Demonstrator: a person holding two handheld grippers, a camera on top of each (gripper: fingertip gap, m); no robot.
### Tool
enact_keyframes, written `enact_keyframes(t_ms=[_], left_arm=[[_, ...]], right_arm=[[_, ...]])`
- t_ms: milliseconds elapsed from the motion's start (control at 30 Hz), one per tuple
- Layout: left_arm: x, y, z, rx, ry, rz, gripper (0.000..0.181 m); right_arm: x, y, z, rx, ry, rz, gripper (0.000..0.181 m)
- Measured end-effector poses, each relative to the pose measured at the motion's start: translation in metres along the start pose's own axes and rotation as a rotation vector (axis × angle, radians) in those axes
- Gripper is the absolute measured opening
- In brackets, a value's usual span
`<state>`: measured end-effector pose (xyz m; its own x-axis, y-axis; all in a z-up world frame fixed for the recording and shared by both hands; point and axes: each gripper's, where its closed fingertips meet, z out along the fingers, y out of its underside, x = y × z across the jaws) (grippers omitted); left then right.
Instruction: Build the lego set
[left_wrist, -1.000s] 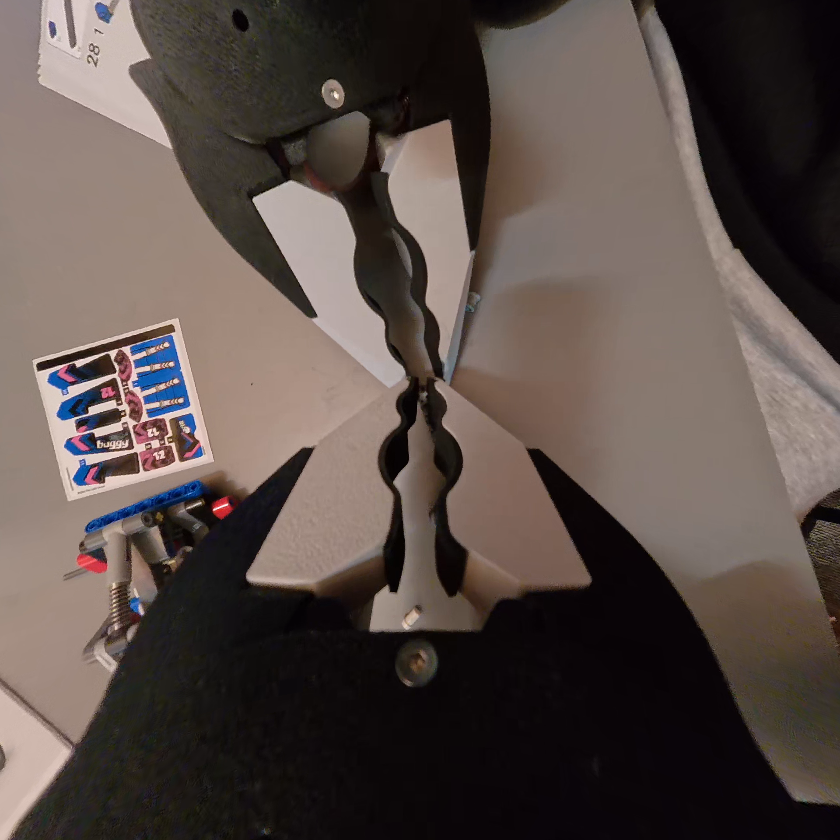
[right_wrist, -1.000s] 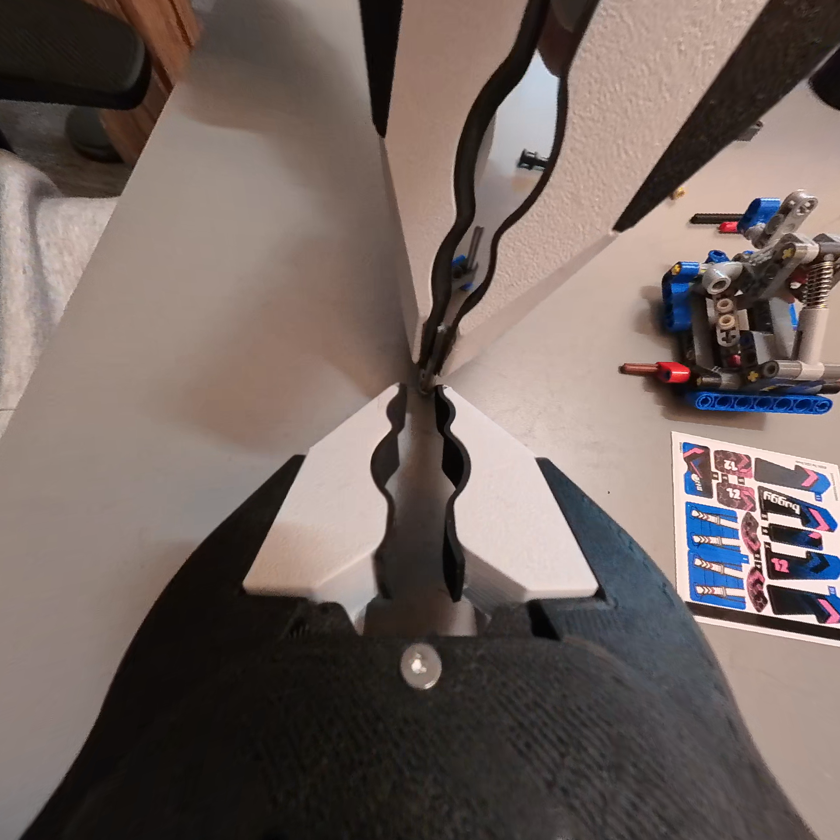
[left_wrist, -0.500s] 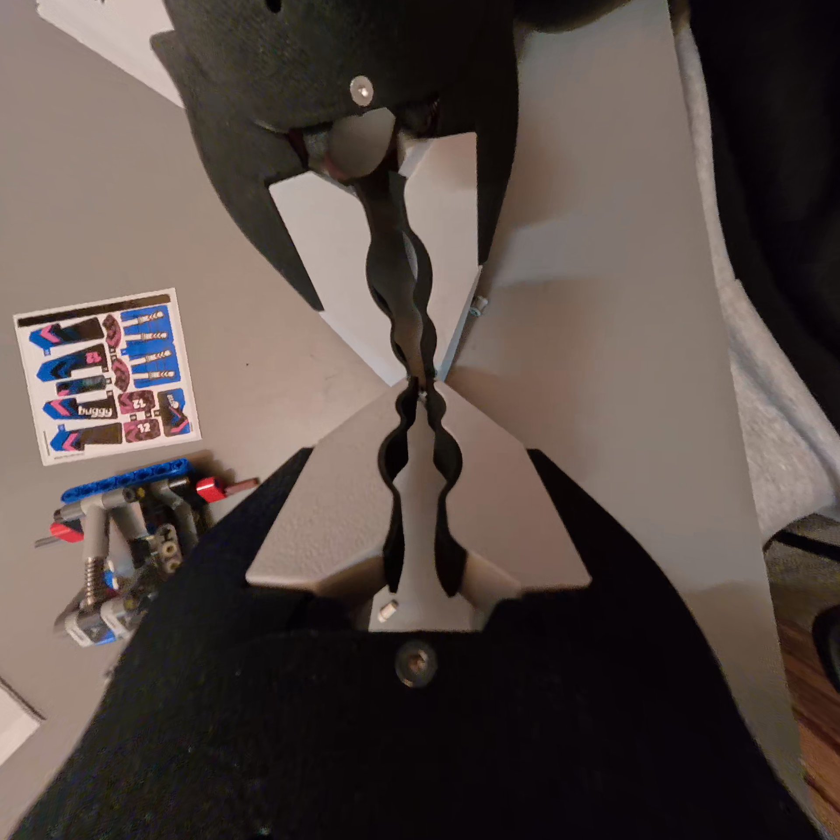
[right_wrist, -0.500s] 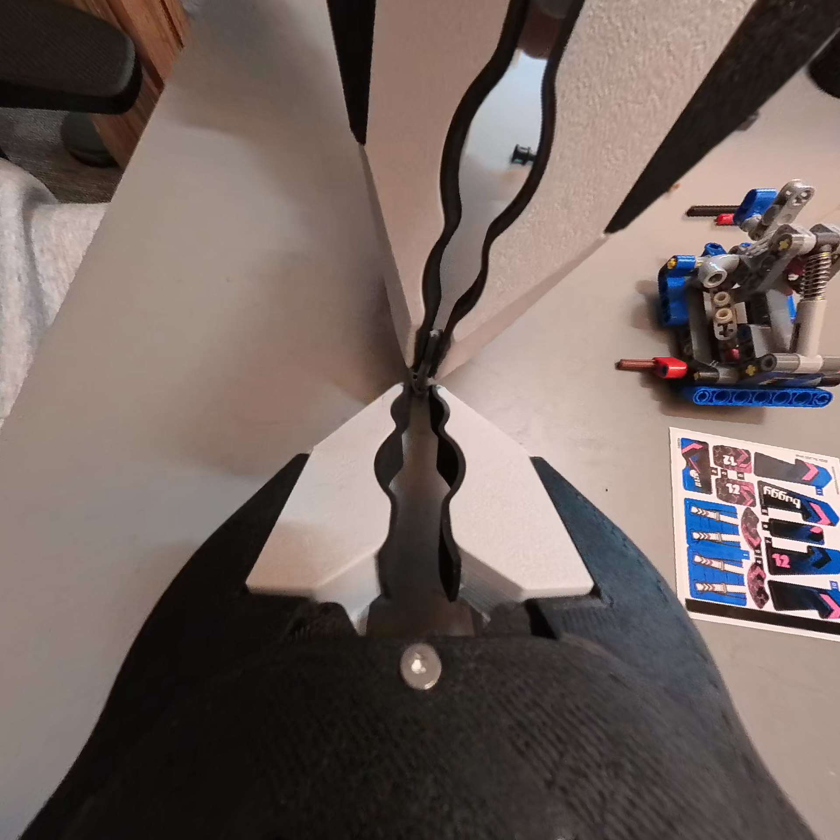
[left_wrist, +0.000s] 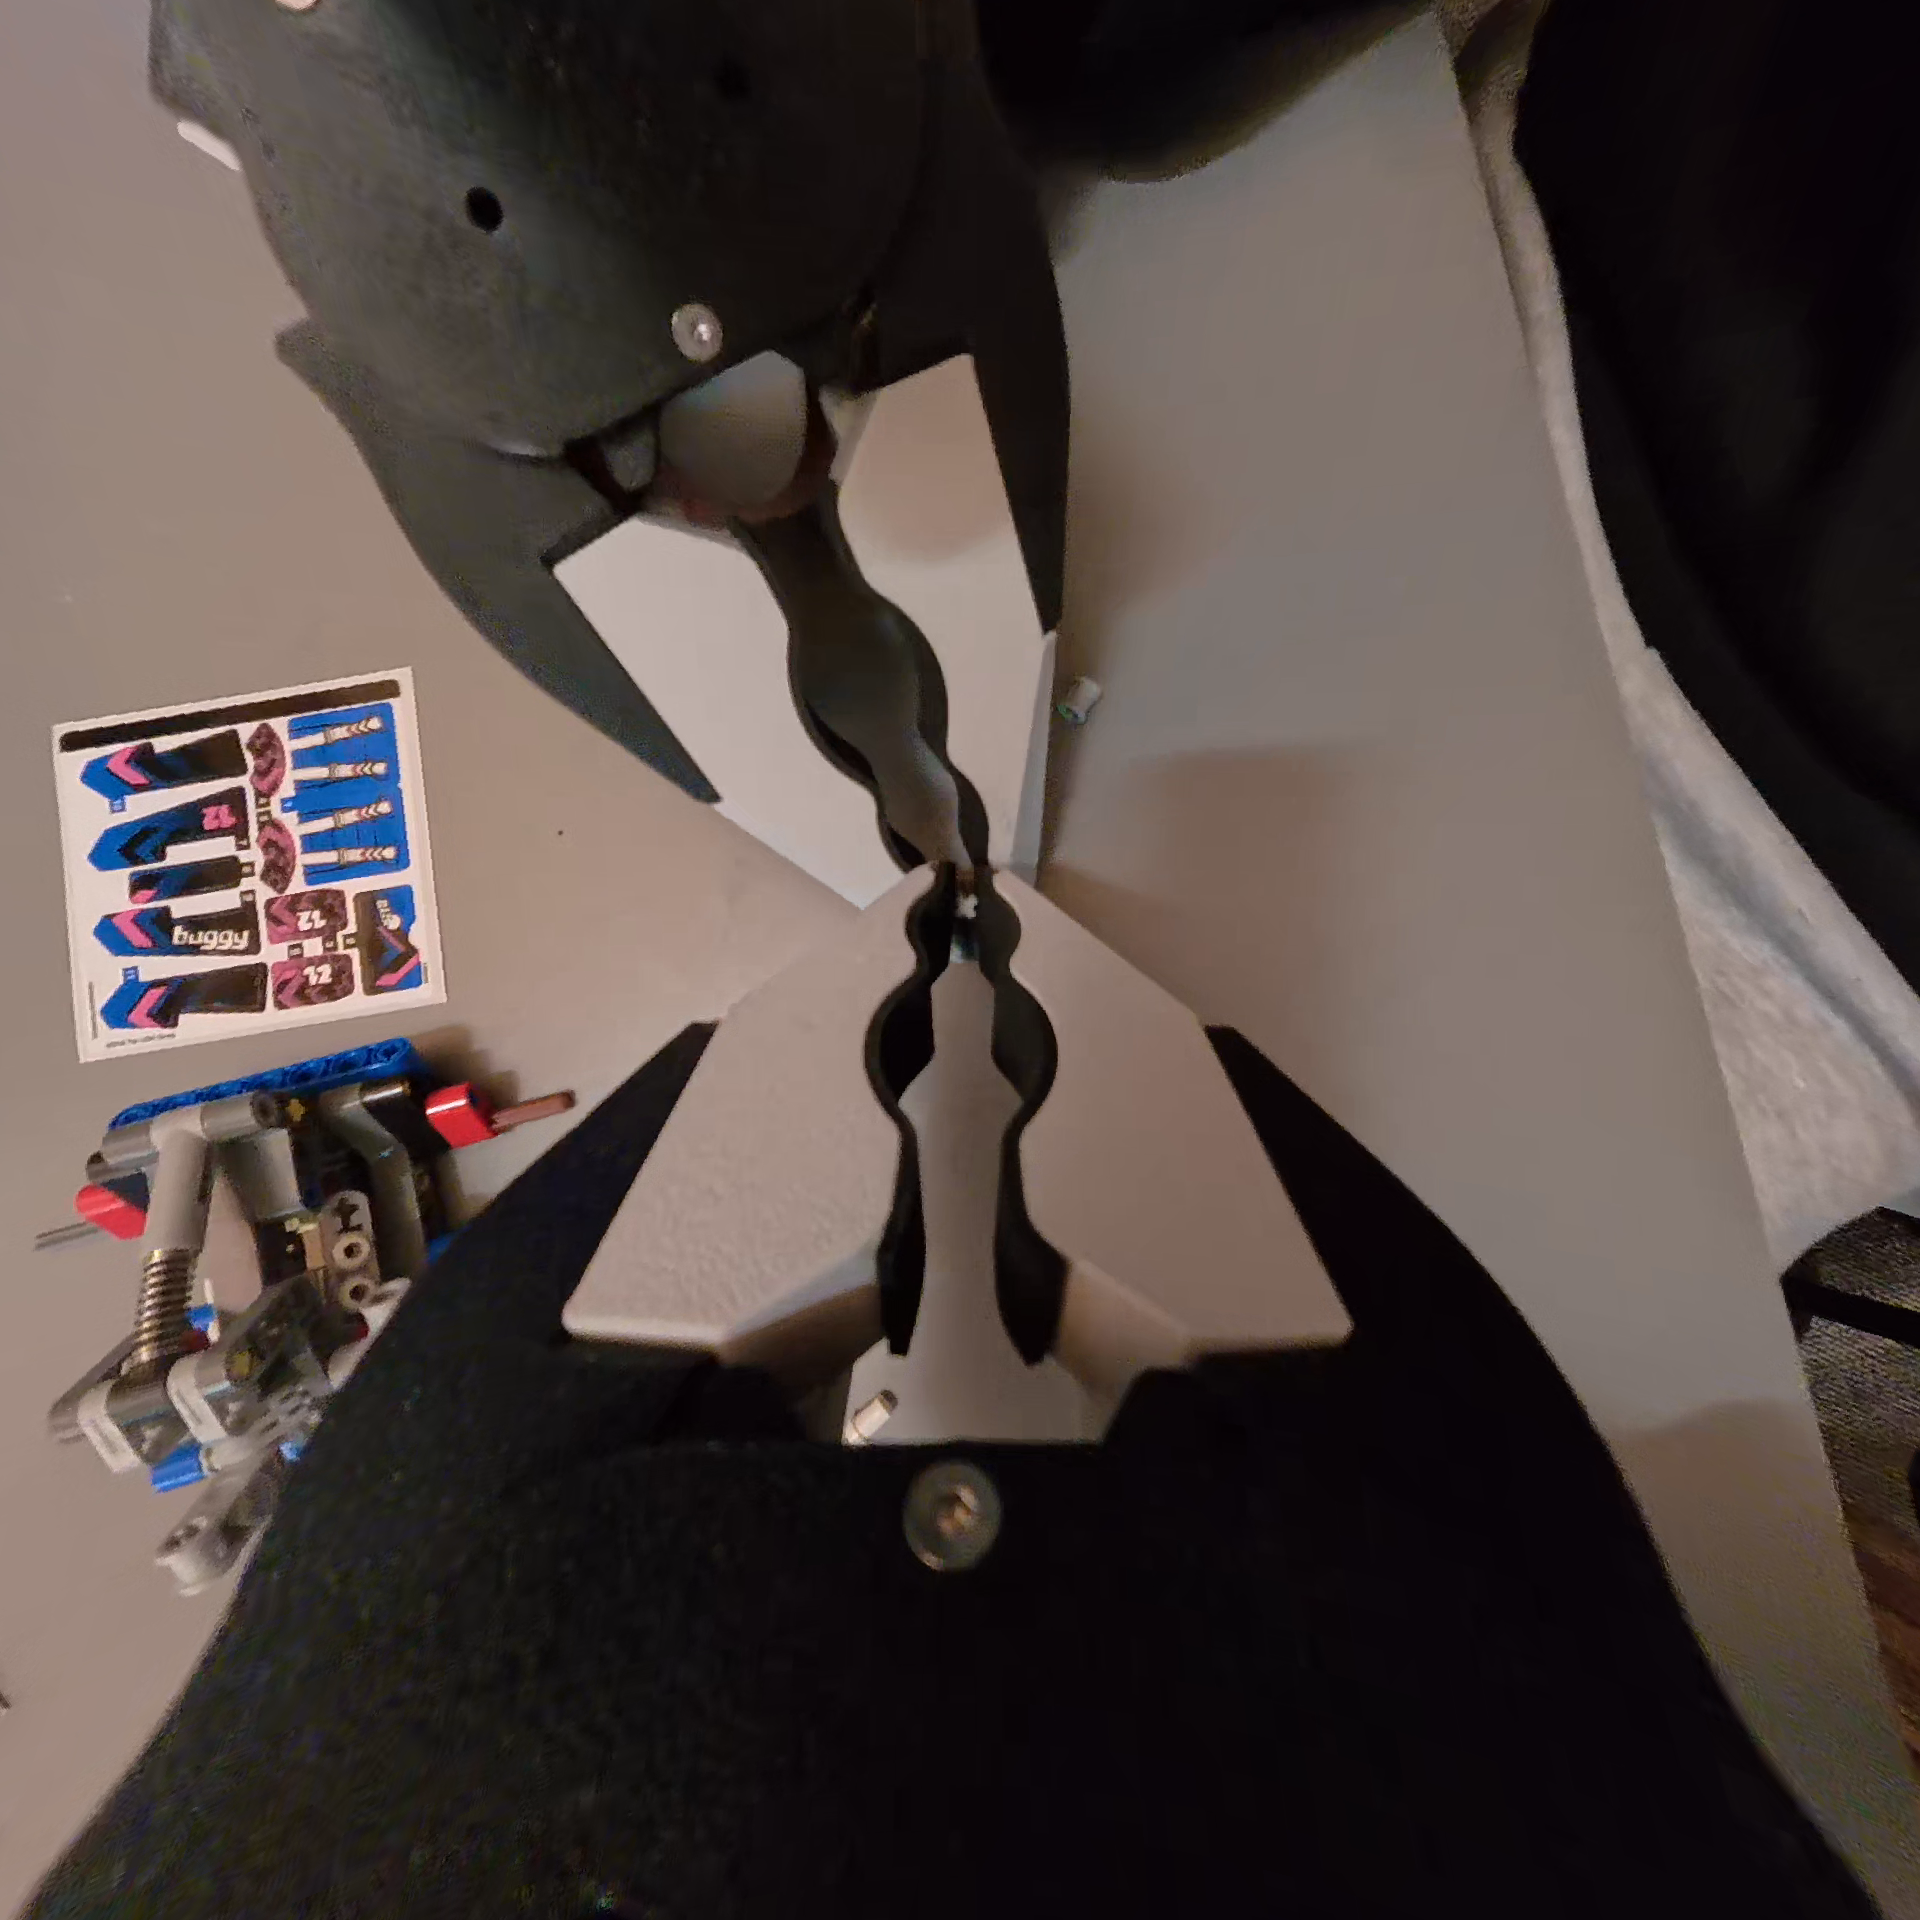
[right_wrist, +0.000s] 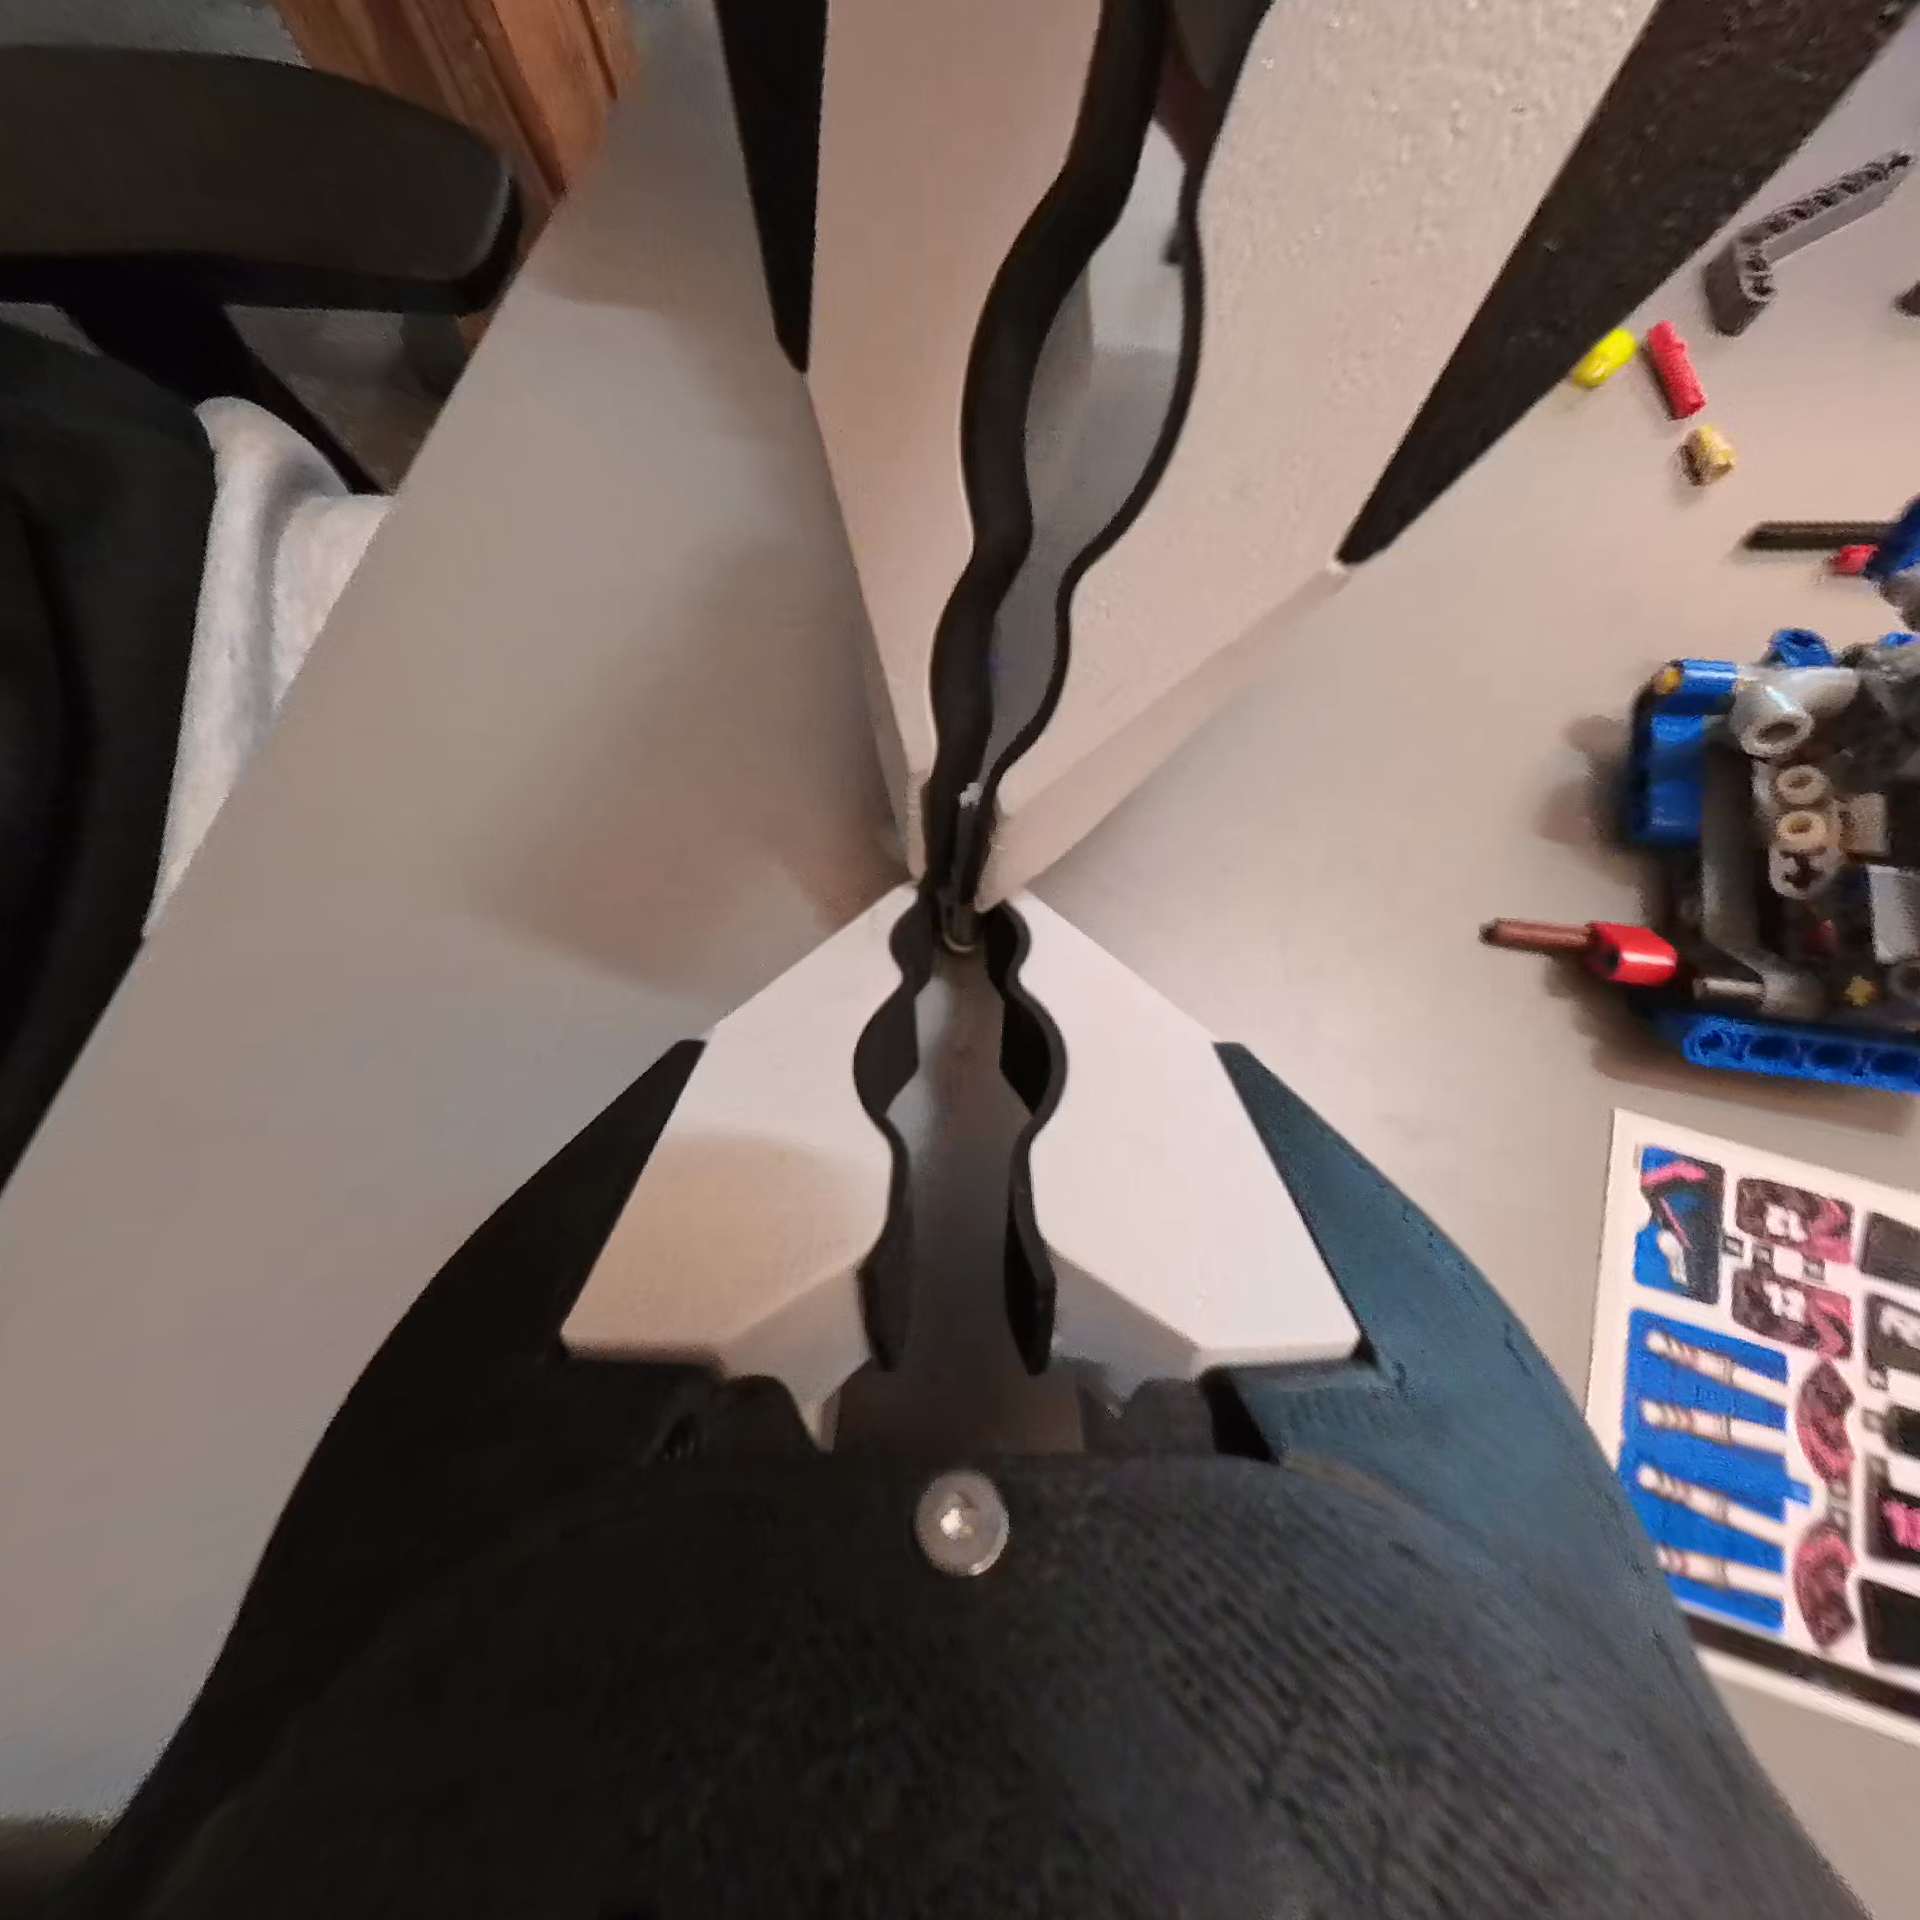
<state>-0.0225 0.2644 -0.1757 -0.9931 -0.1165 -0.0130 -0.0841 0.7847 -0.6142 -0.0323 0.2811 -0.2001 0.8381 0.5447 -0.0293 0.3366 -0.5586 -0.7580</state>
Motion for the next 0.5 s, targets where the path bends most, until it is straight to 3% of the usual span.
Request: enact_keyframes(t_ms=[267,500], left_arm=[[0.0005,0.0025,-0.0015,0.007,-0.009,-0.099,0.001],[-0.0001,0.0029,-0.001,-0.065,-0.016,-0.144,0.001]], right_arm=[[-0.0005,-0.0006,0.0012,0.0,0.017,-0.049,0.007],[-0.0004,-0.0001,0.0011,0.0,0.025,-0.024,0.007]])
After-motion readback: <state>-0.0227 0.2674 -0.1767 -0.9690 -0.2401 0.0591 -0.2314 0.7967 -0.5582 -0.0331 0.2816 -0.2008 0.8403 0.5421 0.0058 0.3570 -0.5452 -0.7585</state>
